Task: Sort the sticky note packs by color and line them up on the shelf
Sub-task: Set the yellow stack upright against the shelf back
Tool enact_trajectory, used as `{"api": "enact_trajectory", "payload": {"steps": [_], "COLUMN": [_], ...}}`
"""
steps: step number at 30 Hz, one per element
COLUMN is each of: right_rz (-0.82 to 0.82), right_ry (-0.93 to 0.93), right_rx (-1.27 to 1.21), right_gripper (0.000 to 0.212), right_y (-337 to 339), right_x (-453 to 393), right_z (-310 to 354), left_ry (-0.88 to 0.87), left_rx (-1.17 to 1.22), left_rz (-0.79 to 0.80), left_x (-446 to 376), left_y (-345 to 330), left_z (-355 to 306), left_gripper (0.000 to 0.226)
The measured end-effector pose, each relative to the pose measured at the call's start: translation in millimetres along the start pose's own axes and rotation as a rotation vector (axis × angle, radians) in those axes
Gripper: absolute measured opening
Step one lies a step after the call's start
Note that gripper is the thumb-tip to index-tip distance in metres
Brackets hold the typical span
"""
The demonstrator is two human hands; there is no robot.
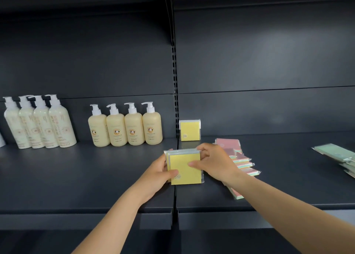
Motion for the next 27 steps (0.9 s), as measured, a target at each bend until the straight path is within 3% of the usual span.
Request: {"api": "enact_trajectory", "payload": {"steps": [4, 8, 13, 18, 24, 27], "right_rz": [-0.049, -0.073, 0.044, 0.036, 0.041, 0.021], "right_ry": [0.034, -0.010, -0.101, -0.138, -0.117, -0.130], "right_rx": [0.060, 0.065, -0.023, -0.083, 0.122, 0.113], "right_gripper": [0.036, 0.037, 0.032, 0.038, 0.040, 0.031], "right_y": [21, 44, 58, 51, 39, 41], "right_x": [-21, -58, -108, -151, -186, -197], "right_z": [13, 13, -1, -10, -14, -22], "left_ry": [-0.079, -0.147, -0.144, -0.162, -0.165, -0.153], "left_rx": [-0.065, -0.059, -0.029, -0.084, -0.274, -0.355], "left_rz": [-0.142, -0.265, -0.311, -0.379, -0.387, -0.392], "left_x": [-25, -62, -107, -145, -173, -182], "left_y": [1, -1, -6, 1, 9, 11], "left_z": [-14, -23, -10, 8, 40, 46], "left_gripper": [0.036, 0.032, 0.037, 0.049, 0.037, 0.038]}}
Point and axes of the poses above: each hand's wrist, its own x-axis away from the middle knuckle, its own y-axis out of the back of the hand, z = x × y, the point moved 5 cm from there along -x, towards the middle knuckle, and after that the axes turned 10 degrees about -y, right-handed, at the moved point
